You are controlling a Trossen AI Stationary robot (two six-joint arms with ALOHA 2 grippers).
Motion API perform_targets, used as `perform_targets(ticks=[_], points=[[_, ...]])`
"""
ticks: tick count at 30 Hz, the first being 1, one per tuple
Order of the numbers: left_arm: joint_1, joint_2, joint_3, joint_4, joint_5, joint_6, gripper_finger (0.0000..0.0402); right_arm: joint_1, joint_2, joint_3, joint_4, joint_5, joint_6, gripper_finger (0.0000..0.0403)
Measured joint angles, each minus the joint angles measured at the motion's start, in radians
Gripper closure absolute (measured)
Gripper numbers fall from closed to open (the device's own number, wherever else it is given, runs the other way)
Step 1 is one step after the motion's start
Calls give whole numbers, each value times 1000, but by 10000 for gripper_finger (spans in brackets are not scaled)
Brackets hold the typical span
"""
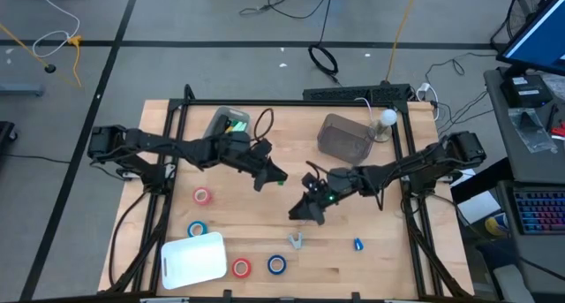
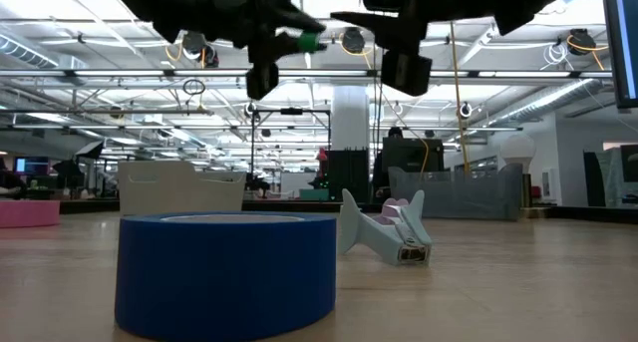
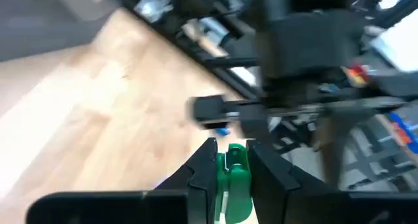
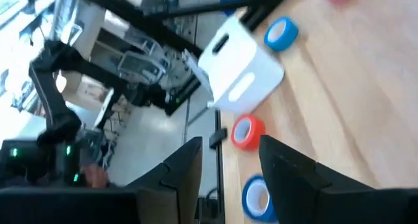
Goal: Pick and place Stapler, Stapler remover, tape
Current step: Put the green stapler into the gray bin
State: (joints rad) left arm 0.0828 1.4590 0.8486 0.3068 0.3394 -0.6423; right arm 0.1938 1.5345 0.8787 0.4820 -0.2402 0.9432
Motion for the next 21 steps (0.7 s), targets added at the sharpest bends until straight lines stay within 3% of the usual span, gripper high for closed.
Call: perform_targets(ticks=[12,21], points=[[137,-7,0,-405,-6,77,342,25,0,0,-23,0,4,258],[287,-159,3,-765,-250,184,328,25,0,0,-23,1,11,257]])
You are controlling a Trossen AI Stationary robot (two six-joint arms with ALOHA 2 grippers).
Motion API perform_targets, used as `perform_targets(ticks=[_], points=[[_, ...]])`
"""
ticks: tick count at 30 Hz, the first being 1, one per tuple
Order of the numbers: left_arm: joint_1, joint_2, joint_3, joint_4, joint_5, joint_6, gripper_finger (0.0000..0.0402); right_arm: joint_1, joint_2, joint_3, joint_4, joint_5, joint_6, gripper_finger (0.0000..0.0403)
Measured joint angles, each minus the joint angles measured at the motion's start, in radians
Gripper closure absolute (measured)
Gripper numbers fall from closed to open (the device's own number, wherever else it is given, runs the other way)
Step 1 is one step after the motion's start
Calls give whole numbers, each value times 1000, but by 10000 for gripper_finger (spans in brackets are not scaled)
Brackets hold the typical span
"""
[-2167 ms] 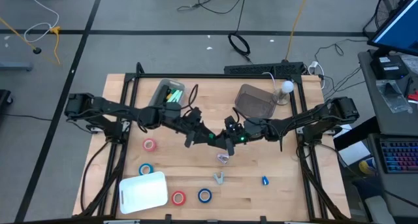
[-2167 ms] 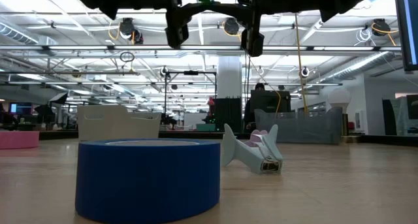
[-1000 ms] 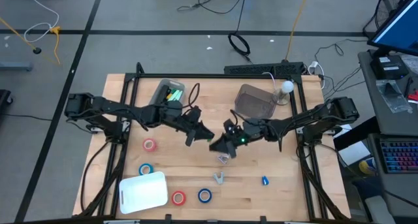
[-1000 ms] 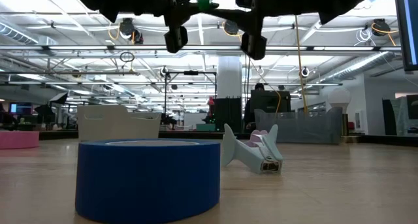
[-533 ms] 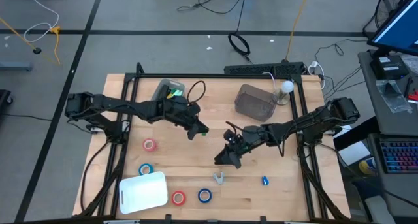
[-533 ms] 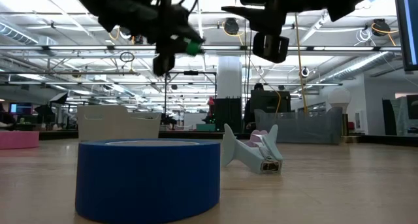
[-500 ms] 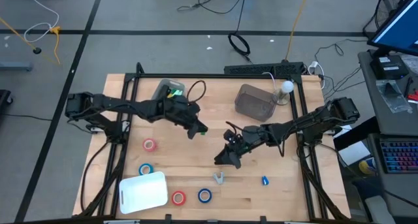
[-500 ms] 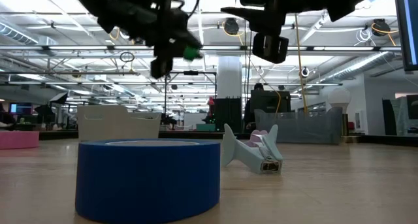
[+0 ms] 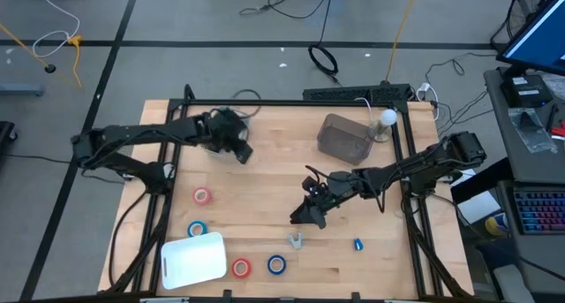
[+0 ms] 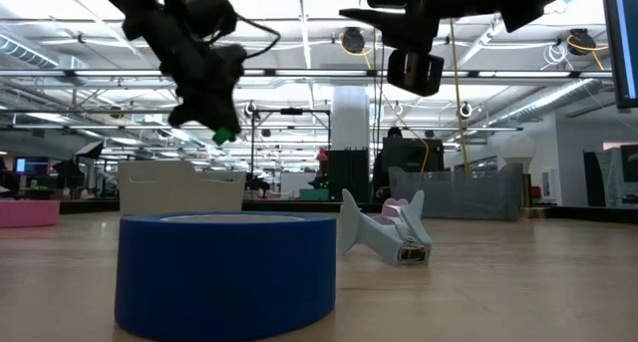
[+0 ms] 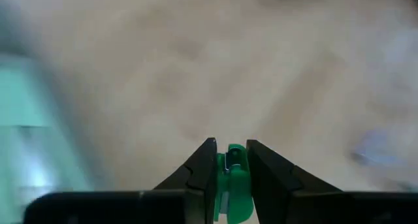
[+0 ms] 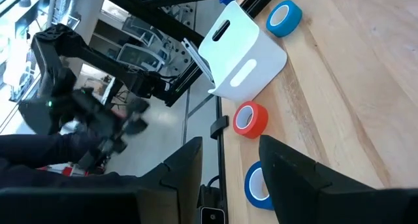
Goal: Pick and place Stapler, Stapler remover, tape
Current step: Put the green stapler into the gray bin
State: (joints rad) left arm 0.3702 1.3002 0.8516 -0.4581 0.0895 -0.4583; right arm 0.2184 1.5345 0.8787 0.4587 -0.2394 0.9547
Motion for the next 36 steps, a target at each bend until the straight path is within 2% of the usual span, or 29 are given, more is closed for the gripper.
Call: perform_targets(ticks=[3,7,15,25,36], points=[[51,-49,-5,-135,-130,33,327,0,0,0,0,1,1,257],[115,-73,-3,-220,-216,85,326,0,0,0,0,4,1,257],[177,-30,-4,-215,-229,162,326,0,0,0,7,6,2,257],[177,94,-6,-196,-274,254,325,-1,0,0,9,7,2,257],[146,184,-6,-236,-273,333,325,0,0,0,8,7,2,257]])
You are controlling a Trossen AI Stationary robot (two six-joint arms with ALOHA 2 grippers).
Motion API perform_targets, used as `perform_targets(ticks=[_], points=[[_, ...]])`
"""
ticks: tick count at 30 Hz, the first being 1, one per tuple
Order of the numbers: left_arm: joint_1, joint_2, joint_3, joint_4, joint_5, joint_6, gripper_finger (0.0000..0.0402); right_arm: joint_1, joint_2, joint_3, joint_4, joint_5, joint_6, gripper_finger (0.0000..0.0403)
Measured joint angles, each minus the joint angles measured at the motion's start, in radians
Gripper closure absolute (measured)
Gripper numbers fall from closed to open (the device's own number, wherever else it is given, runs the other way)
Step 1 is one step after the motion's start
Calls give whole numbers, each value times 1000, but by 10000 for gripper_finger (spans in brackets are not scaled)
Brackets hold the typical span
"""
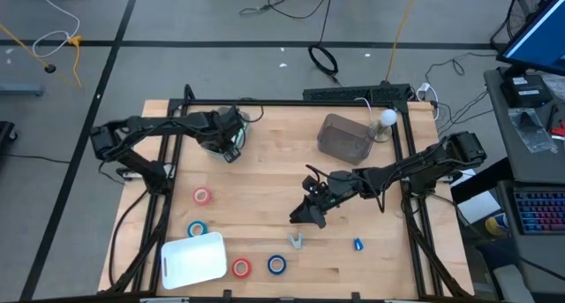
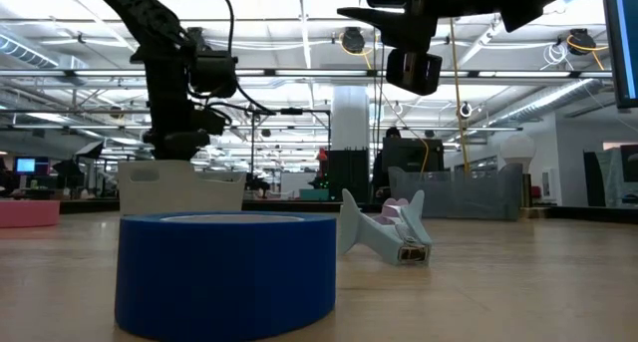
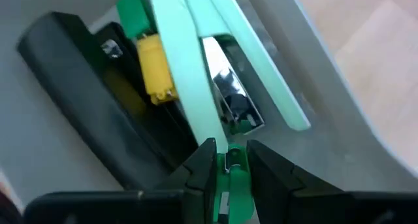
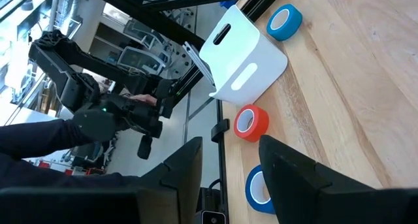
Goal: Pick and place Stapler, Stapler remover, tape
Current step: Put the green stapler into the gray bin
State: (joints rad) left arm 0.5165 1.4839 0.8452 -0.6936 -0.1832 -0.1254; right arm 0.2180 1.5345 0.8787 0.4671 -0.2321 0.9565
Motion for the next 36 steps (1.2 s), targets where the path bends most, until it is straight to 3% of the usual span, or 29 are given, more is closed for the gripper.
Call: perform_targets(ticks=[26,36], points=[[-40,0,0,-53,53,105,324,0,0,0,0,0,-2,257],[-40,0,0,-55,60,75,259,0,0,0,0,0,0,257]])
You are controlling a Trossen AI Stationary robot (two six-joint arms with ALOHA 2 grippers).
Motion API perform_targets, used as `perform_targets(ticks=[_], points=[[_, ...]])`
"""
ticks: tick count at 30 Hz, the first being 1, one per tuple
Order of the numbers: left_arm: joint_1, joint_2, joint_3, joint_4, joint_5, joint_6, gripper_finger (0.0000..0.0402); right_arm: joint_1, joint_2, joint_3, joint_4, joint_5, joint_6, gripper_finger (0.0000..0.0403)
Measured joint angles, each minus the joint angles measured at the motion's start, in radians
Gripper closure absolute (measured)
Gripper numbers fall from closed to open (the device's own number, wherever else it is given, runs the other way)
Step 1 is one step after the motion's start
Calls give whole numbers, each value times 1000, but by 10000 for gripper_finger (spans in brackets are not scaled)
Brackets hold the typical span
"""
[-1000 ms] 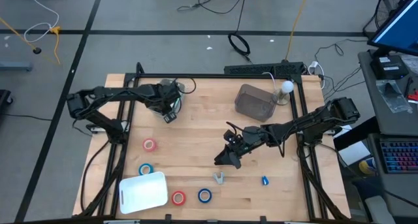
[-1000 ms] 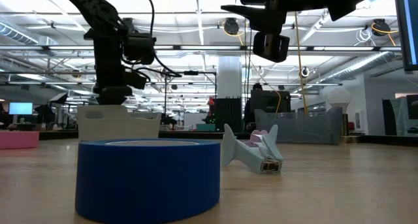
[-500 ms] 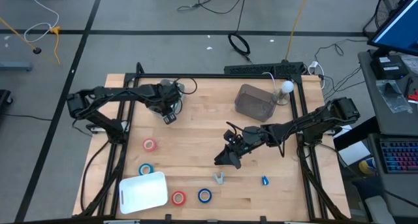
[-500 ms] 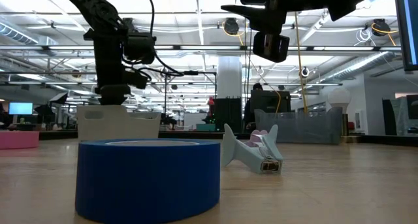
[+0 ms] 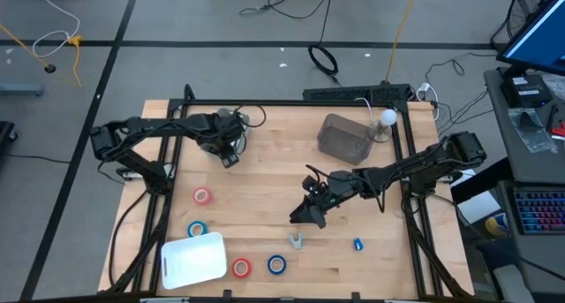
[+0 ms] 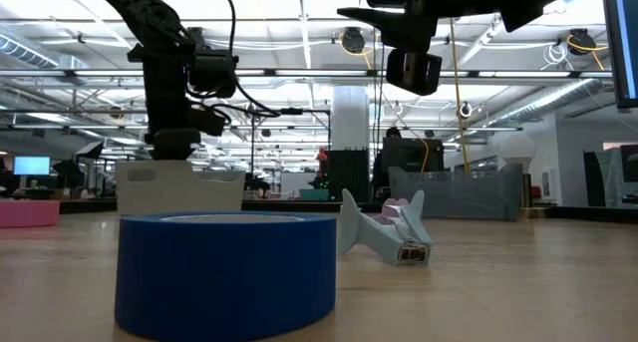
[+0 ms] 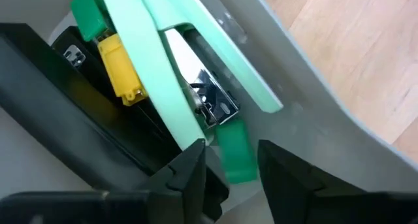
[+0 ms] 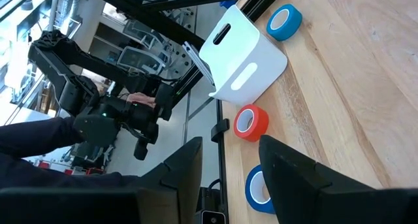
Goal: Pick and place Stapler, Stapler remover, tape
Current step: Put the green stapler into the gray bin, then put the blue stapler into the gray bin
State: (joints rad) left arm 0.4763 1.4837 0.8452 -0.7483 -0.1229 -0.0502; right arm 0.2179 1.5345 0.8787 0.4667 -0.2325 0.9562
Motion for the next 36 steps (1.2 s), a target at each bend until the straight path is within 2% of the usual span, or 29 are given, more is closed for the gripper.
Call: perform_targets(ticks=[5,10,15,23,30,33,36], points=[[0,-8,-1,0,-5,-12,239,0,0,0,0,0,0,257],[0,-45,22,-8,-5,-15,242,0,0,0,0,0,-2,257],[-8,-135,57,-11,48,-56,249,0,0,0,0,0,-1,257],[-46,-324,71,-19,205,-224,249,0,0,0,0,-1,-2,257],[-138,-455,71,-64,210,-311,250,-2,0,0,-6,-12,3,257],[-190,-493,69,-66,209,-348,249,1,0,1,-72,-104,50,257],[-244,-531,52,-48,203,-357,249,27,-7,1,-216,-169,125,257]])
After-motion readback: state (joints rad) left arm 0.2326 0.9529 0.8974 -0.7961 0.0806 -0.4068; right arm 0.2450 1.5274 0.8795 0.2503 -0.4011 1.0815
